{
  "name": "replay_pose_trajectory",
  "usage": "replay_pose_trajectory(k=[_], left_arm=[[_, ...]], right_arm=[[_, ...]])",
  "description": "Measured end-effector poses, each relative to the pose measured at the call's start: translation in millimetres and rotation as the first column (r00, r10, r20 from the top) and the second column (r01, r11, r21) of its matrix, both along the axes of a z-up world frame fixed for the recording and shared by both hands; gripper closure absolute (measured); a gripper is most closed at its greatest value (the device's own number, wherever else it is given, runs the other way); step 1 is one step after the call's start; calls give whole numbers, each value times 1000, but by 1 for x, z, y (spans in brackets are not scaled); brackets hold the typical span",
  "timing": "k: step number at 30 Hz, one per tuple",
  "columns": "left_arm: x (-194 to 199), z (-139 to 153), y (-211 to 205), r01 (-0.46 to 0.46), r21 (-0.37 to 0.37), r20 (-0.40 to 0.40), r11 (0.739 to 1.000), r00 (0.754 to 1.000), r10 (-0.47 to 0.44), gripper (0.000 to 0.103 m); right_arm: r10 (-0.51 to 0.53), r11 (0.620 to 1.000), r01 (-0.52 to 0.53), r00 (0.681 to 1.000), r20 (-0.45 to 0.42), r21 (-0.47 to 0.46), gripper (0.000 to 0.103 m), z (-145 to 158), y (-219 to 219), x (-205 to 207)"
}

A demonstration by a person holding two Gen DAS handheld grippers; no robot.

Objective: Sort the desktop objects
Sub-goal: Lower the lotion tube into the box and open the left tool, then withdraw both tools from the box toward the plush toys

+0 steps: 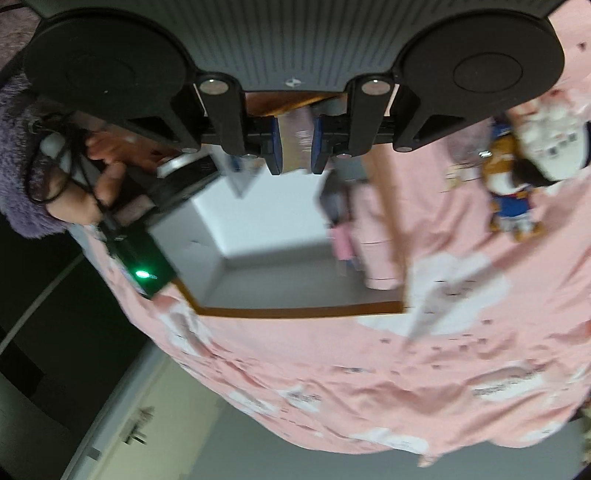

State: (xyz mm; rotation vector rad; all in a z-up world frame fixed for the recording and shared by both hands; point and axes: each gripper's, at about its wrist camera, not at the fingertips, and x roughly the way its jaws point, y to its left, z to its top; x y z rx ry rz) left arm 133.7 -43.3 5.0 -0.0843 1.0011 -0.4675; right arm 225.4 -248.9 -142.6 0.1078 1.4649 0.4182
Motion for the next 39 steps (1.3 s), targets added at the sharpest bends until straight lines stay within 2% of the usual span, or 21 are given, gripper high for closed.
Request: replay_pose_trajectory(k=[4,7,12,13,14,15,17,21,24,26,27,29,31,34,39], left_arm=[[-1,4,23,-66,14,2,998,998,66,85],[-8,5,38,-102,40,16,994,995,102,85],[-22,9,61,-159,110,41,981,987,156,84],[-26,10,67,-169,119,47,978,985,164,84],[-29,12,72,-178,126,54,976,984,172,83],[-32,13,77,-188,133,63,973,981,181,81],[-39,16,89,-210,147,82,967,976,200,80],[-45,18,112,-262,165,103,951,963,248,76],[-46,16,129,-310,188,127,932,949,290,68],[-45,12,138,-327,199,133,924,943,305,61],[-44,9,143,-335,202,133,920,940,313,53],[-41,2,151,-350,197,131,916,935,329,49],[-35,-7,159,-362,182,117,914,931,345,47],[-24,-25,172,-393,147,94,908,919,383,44],[-3,-56,186,-436,122,50,891,900,433,43]], right_arm=[[-8,1000,8,1000,1,-22,102,2,-1,-1],[-3,997,8,998,56,-81,100,13,0,-7],[-10,991,37,981,195,-131,97,52,0,-23],[-4,989,38,973,232,-142,97,62,2,-27],[11,988,39,951,310,-153,97,83,8,-37],[11,988,39,951,310,-153,97,83,8,-37],[22,991,28,930,368,-131,97,102,15,-46],[34,999,-33,882,469,-10,96,132,51,-64],[48,997,-72,866,497,30,94,135,76,-67],[82,990,-132,846,527,58,88,134,105,-70],[89,986,-149,841,534,70,85,136,117,-73],[112,977,-192,829,548,90,84,126,157,-71],[98,982,-170,830,549,82,81,114,178,-66],[62,988,-130,840,540,89,68,101,193,-59],[-8,998,-26,850,526,57,63,70,221,-43]])
